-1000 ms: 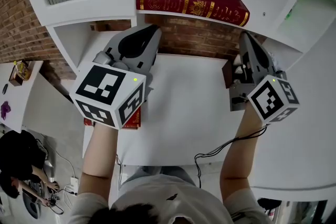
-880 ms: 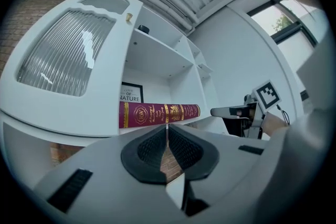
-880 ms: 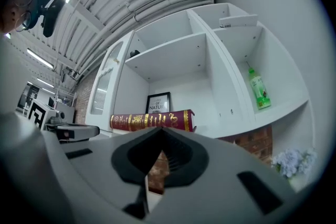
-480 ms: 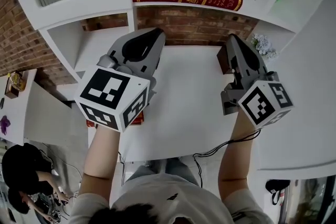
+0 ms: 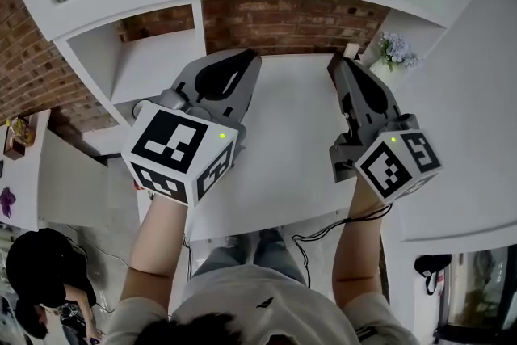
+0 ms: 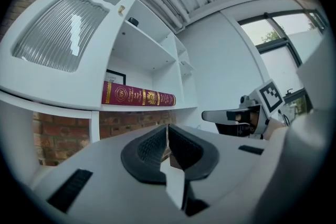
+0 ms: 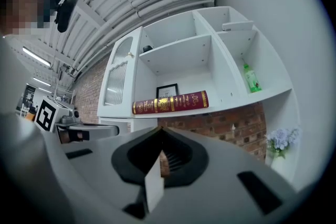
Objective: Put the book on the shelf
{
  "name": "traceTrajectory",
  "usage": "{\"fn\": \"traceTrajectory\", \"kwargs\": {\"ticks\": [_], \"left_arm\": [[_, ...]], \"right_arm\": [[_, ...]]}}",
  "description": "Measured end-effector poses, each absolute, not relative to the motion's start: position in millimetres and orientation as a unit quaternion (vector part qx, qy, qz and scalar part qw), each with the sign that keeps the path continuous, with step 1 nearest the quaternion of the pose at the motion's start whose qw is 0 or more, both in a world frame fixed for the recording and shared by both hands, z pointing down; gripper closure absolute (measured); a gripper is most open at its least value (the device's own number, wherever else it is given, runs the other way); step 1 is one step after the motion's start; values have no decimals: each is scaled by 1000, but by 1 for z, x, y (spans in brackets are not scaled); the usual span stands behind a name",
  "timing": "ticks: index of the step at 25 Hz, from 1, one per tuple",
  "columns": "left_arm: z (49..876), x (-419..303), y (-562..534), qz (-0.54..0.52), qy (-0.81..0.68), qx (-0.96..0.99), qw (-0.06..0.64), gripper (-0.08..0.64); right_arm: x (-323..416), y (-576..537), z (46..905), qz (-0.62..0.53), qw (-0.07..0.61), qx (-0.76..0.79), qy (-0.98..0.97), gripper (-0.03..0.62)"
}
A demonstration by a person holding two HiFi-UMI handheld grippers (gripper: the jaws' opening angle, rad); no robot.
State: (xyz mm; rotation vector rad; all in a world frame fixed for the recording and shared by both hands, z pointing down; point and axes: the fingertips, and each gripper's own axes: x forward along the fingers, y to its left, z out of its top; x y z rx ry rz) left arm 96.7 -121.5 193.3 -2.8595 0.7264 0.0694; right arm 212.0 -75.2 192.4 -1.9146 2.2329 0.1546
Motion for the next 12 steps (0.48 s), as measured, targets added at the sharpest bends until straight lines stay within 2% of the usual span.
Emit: {"fn": "traceTrajectory", "kwargs": {"ticks": [12], "left_arm": [[216, 88, -99, 16, 225, -970, 87, 537]], "right_arm": [[184, -58, 217, 41, 92, -644, 758, 583]]}}
